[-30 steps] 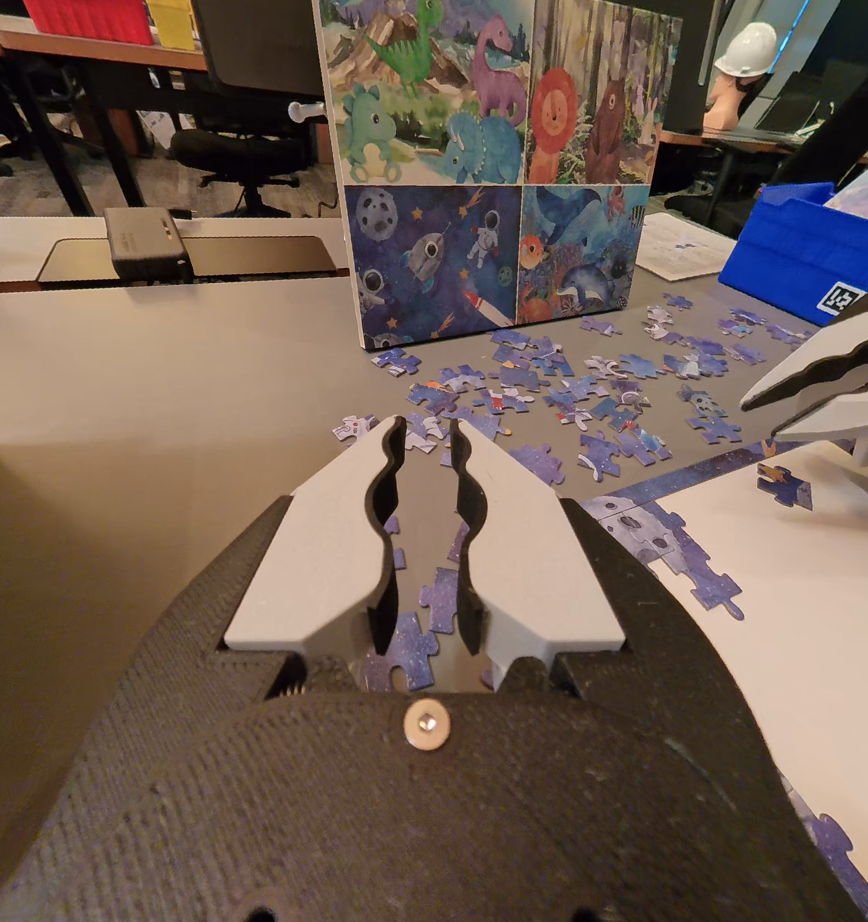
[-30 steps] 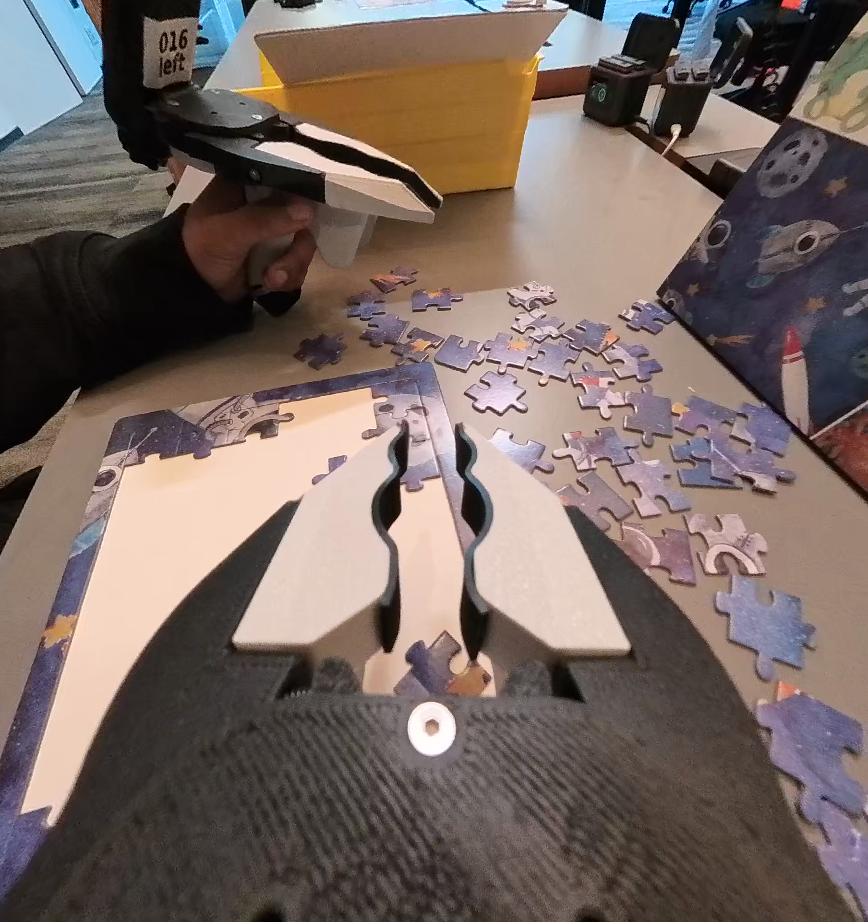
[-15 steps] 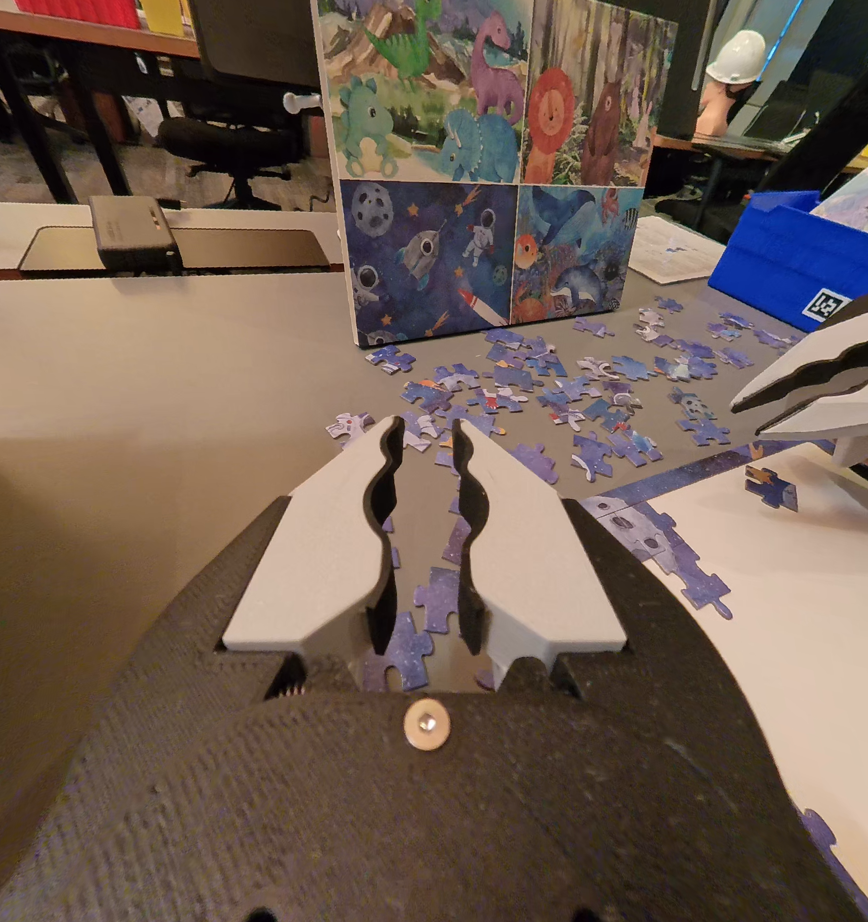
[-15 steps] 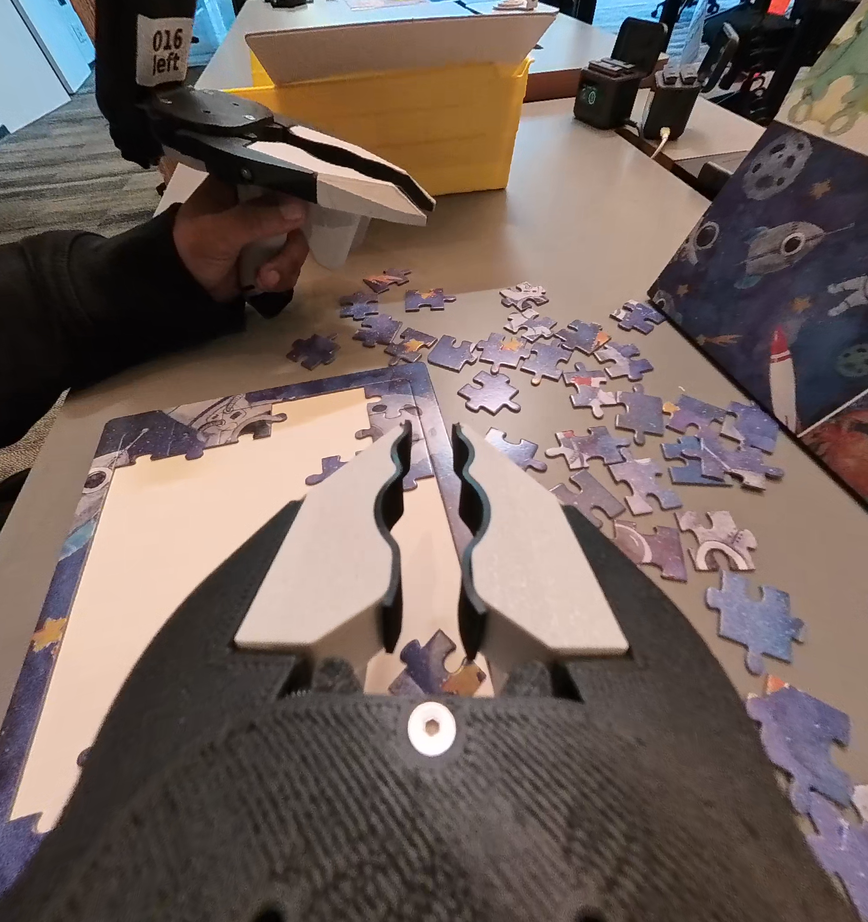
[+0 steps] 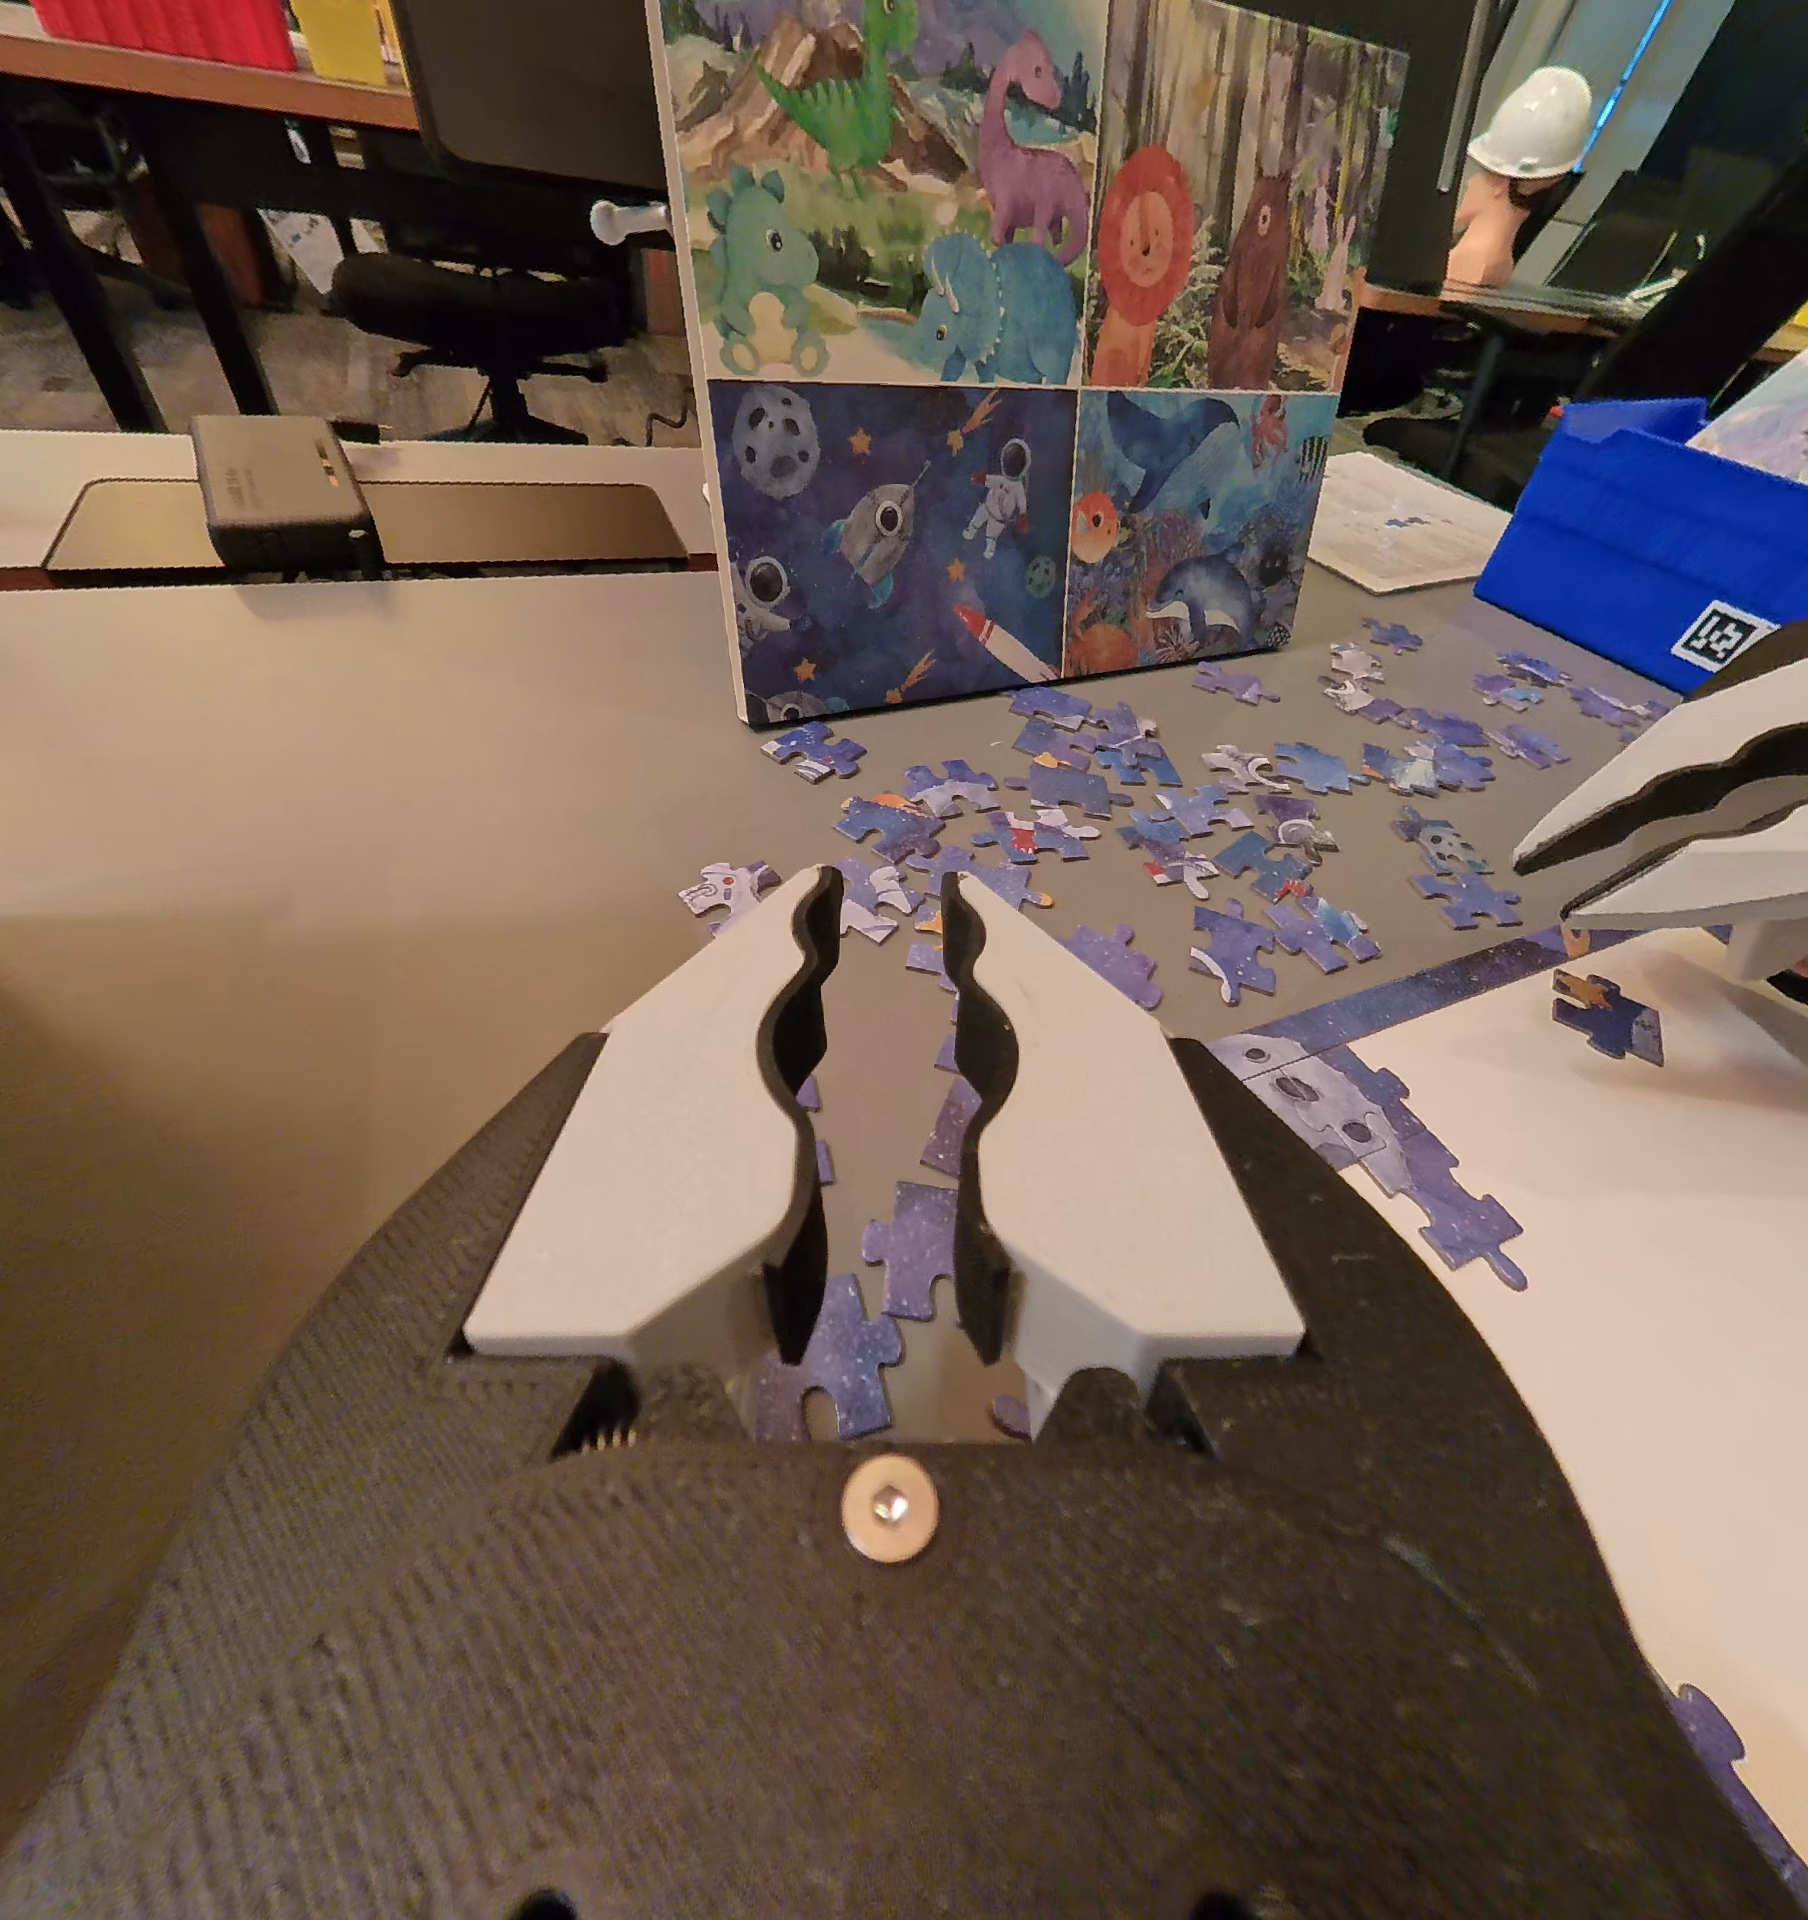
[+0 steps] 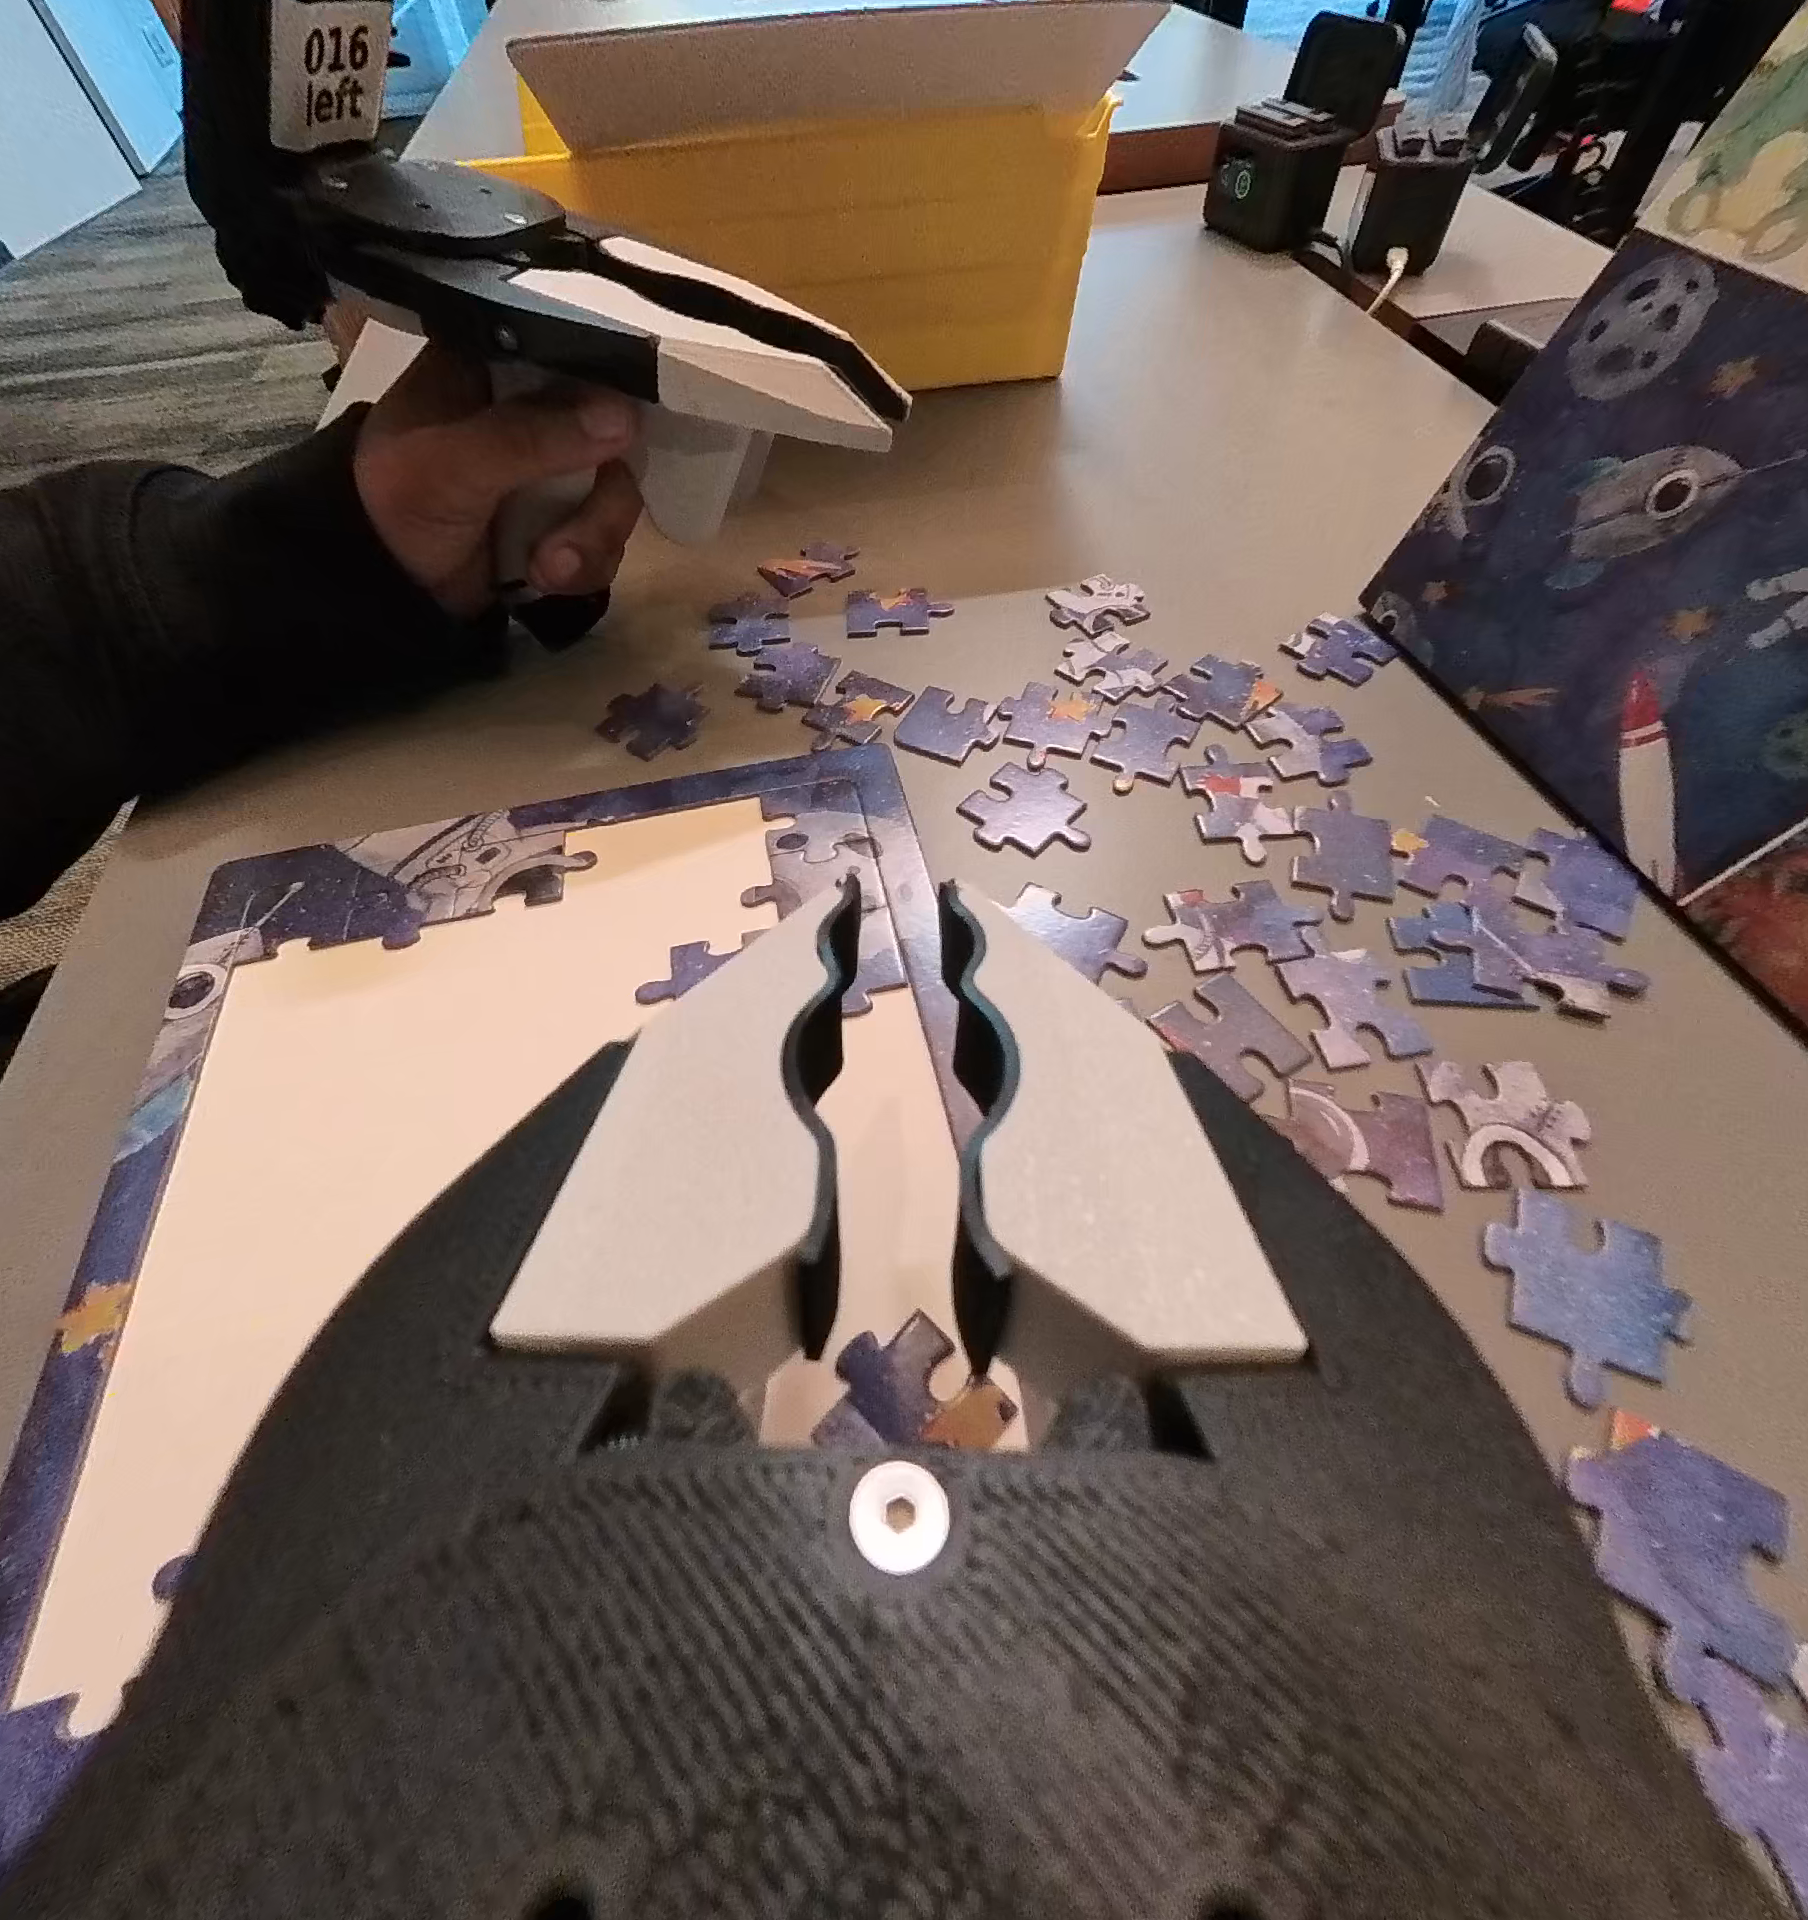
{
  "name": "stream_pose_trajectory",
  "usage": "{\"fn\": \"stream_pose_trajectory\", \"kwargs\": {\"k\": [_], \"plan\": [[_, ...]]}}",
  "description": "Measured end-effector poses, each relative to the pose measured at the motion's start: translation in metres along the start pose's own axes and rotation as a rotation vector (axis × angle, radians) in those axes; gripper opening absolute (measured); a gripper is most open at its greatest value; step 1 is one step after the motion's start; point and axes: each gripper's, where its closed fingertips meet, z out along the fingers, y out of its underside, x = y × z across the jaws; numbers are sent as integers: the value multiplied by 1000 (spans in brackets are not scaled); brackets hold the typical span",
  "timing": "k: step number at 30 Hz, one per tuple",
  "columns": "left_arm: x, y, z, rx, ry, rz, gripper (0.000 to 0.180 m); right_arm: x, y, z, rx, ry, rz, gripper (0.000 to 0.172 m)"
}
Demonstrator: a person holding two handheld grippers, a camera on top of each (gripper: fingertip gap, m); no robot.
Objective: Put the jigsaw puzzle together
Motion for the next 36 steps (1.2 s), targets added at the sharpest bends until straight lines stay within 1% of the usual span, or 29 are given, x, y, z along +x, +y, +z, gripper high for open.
{"fn": "stream_pose_trajectory", "kwargs": {"k": [24, 29, 33, 36], "plan": [[0, 0, 0, -1, 0, 1, 17, -2, -2, 0, 6, 0, -8, 12], [0, 0, 0, -1, 0, 1, 17, -3, -7, -2, 22, 0, -7, 12], [0, 0, 0, -3, 0, 3, 17, -8, -20, -7, 83, -39, 49, 12], [0, 0, 0, -4, -1, 4, 17, -6, -27, -12, 112, -30, 60, 12]]}}
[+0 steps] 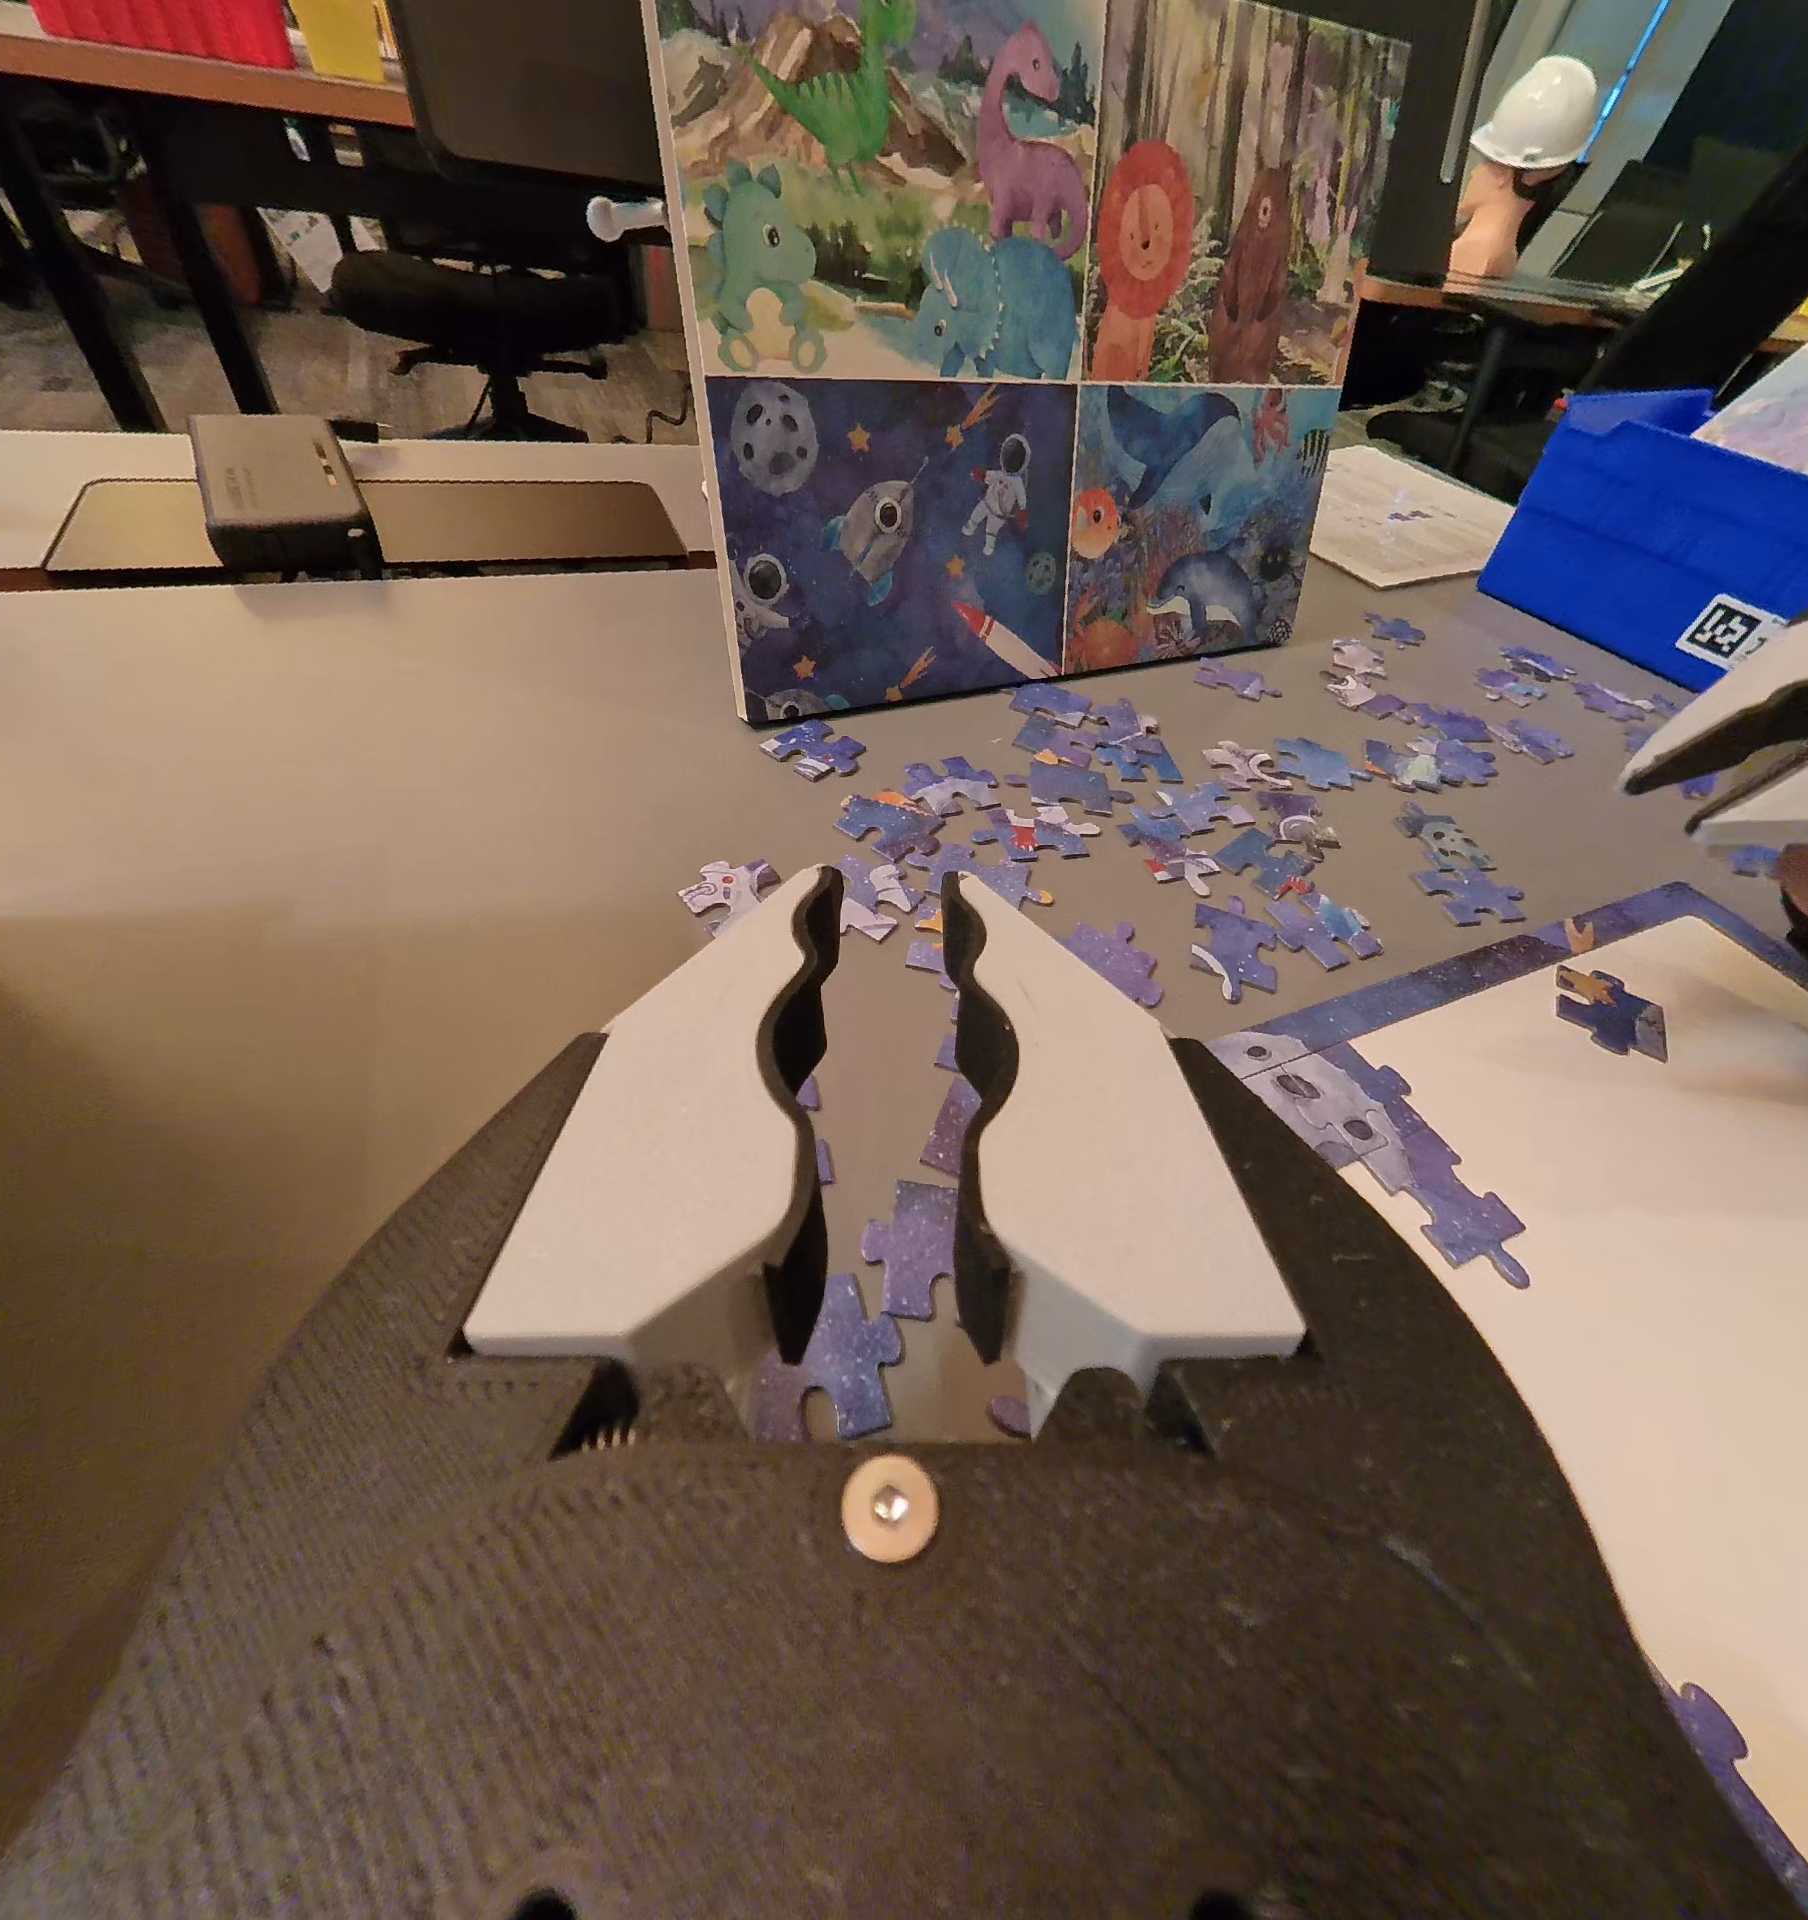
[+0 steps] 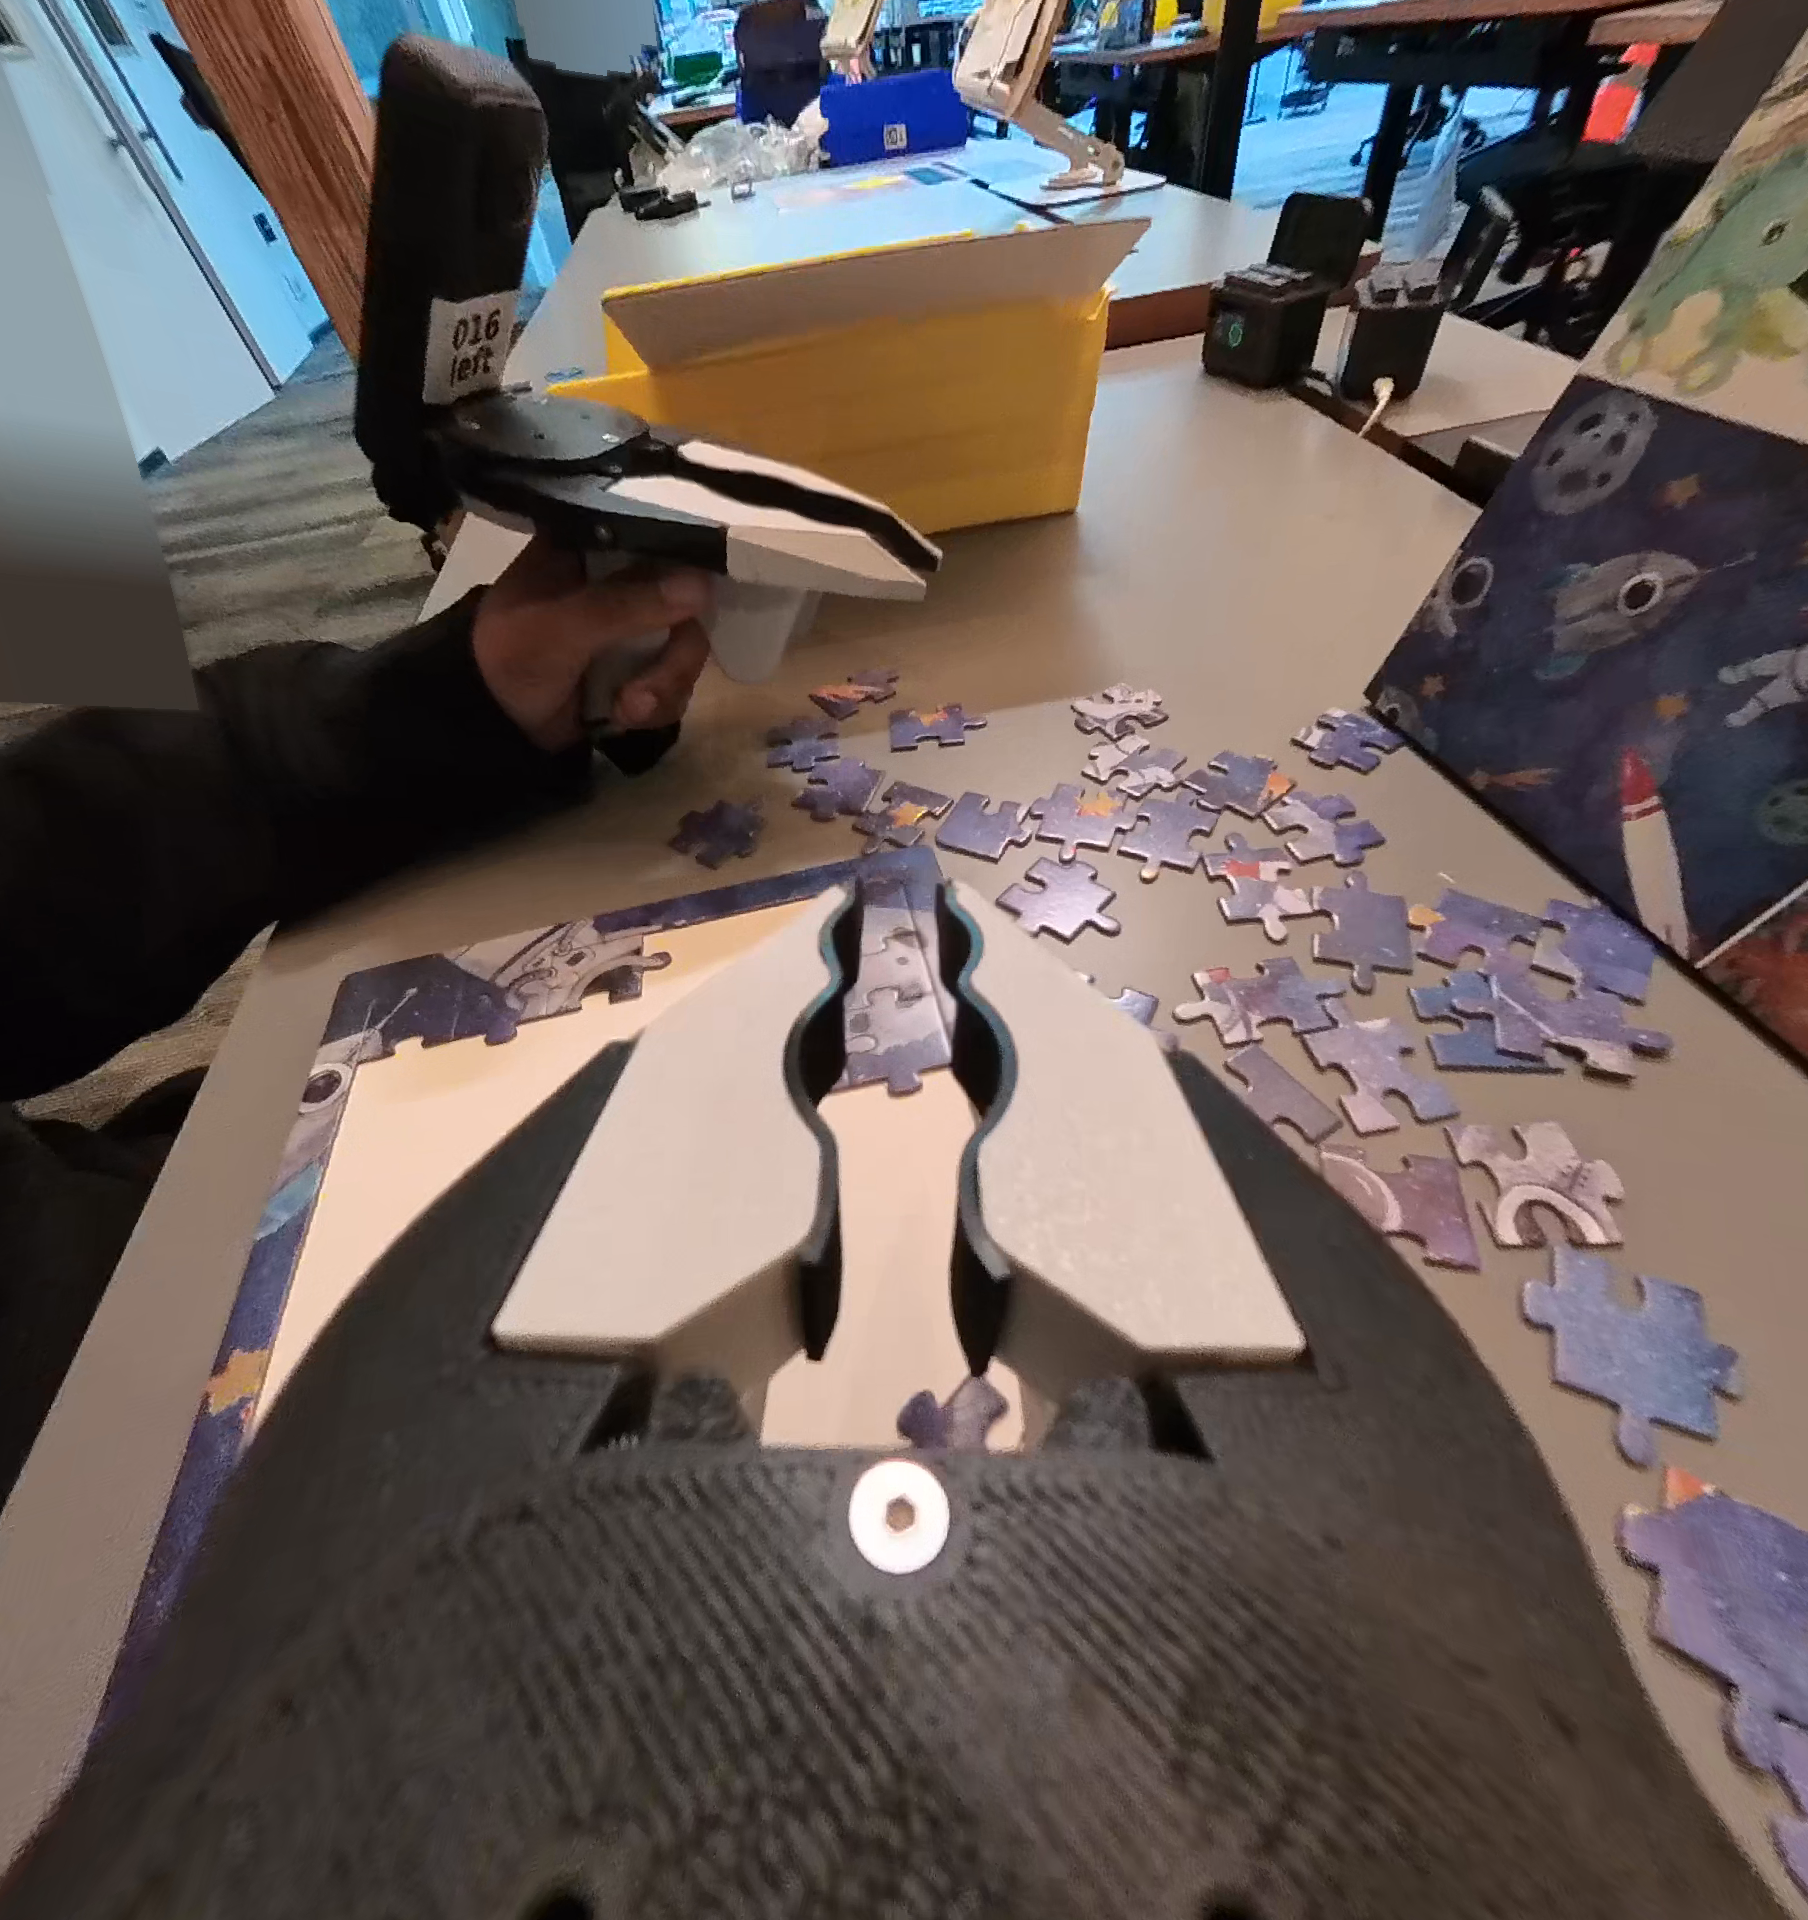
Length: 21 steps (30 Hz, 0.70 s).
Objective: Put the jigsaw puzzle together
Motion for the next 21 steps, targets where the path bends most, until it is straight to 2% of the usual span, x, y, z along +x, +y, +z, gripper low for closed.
{"fn": "stream_pose_trajectory", "kwargs": {"k": [15, 21], "plan": [[0, 1, 1, -6, -4, 5, 17, 20, -10, -21, 62, 85, 42, 9], [0, 1, 1, -5, -4, 7, 17, 61, -19, -65, 96, 278, 5, 9]]}}
